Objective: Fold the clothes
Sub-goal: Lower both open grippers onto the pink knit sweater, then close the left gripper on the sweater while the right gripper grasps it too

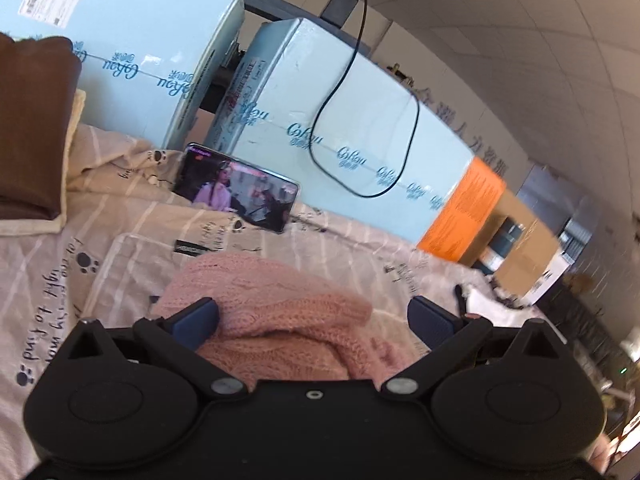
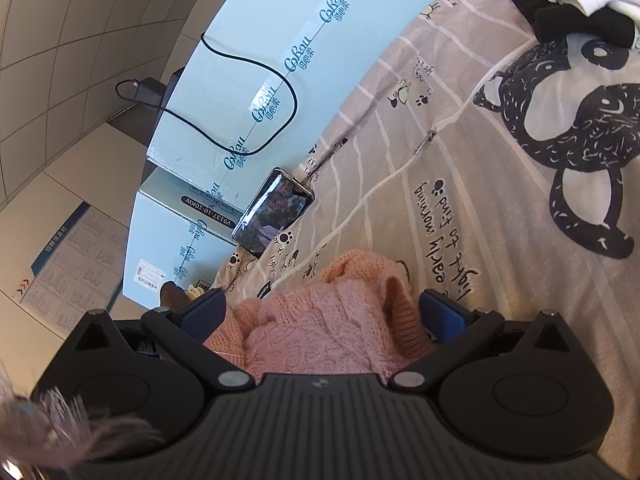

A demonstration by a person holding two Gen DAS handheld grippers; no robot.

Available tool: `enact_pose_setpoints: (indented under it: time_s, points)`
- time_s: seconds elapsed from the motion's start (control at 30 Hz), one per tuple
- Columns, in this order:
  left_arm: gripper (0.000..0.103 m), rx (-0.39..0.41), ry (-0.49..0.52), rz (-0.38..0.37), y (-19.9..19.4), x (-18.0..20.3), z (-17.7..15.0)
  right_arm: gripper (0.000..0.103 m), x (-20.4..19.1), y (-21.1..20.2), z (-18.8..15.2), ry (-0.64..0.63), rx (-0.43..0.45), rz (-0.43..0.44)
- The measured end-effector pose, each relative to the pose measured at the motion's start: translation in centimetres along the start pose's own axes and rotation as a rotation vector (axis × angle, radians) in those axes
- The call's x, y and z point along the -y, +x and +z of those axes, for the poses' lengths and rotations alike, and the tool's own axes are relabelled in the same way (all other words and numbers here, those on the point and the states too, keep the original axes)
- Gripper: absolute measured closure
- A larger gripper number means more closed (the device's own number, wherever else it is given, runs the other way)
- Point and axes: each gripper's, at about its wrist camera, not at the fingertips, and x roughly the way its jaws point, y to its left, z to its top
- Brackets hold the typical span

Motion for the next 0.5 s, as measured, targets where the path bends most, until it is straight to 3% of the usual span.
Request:
enact_pose_setpoints:
  time_s: [0.23,0.5]
  points:
    - [0.000,0.070,0.142,0.194,-0.7,0.3,-0.9,0.001,0.2,0.5,0.9,0.064,-0.054,-0.021]
    - [0.002,0.026,0.141,0.114,-0.2,-0.2,-1.5,0.001,-0.7,1.6,1.2,0.070,-0.111,-0.086]
